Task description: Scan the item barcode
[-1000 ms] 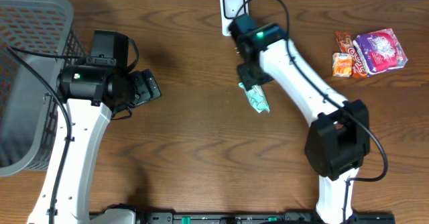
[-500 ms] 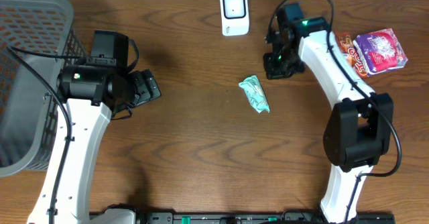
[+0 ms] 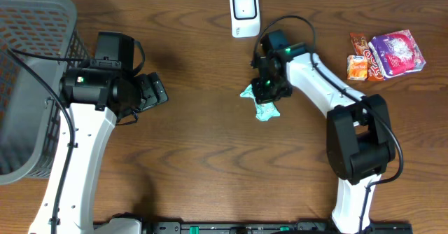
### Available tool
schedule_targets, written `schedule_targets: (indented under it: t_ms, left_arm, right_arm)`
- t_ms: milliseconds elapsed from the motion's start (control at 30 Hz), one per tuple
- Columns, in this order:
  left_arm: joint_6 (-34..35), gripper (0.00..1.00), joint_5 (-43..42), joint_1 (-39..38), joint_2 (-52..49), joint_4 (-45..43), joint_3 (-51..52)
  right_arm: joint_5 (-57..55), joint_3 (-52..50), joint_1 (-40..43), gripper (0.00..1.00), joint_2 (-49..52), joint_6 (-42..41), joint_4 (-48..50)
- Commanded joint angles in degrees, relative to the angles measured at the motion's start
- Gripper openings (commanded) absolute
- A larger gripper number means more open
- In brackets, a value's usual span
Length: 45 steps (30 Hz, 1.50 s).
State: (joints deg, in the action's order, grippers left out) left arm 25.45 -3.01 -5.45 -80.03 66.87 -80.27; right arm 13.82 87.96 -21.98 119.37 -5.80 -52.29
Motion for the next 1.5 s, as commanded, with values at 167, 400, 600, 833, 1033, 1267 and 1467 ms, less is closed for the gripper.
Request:
schedule_targets:
  t_ms: [167,400,600,833,1033,1267,1467]
  left_arm:
    - [-0.3,0.95,0.7,0.3,0.3,0.2,0.1]
    - [-0.3,0.95,0.7,0.3,0.3,0.2,0.1]
    - [-0.3,0.95,0.7,0.3,0.3,0.2,0.1]
    - [-0.3,0.95,0.7,0.3,0.3,0.2,0.1]
    - [-0.3,0.95,0.7,0.3,0.3,0.2,0.1]
    - [-0.3,0.95,0.7,0.3,0.3,0.2,0.1]
    - [-0.3,0.95,0.7,0.3,0.3,0.2,0.1]
  right_arm:
    - [-2.0,-2.8,-4.0,0.01,-0.5,-5.0,2.0]
    - [-6.4,2.5,-3.4,0.01,-0.6,-4.9,-2.0]
    - [-7.9,10.6,-2.1,0.31,-0.6,-4.2,-8.5]
    - [-9.3,11.2,-2.1,0.79,-0.5,-2.3,-10.4]
    - [-13.6,9.5,-2.1,0.86,-0.5,-2.3,-10.8]
    - [-12.9,4.7,-2.3,0.72,-0.5,-2.3,-8.6]
    - [-9.8,-1.9,-3.7,0.72,-0.5,-2.5,-2.1]
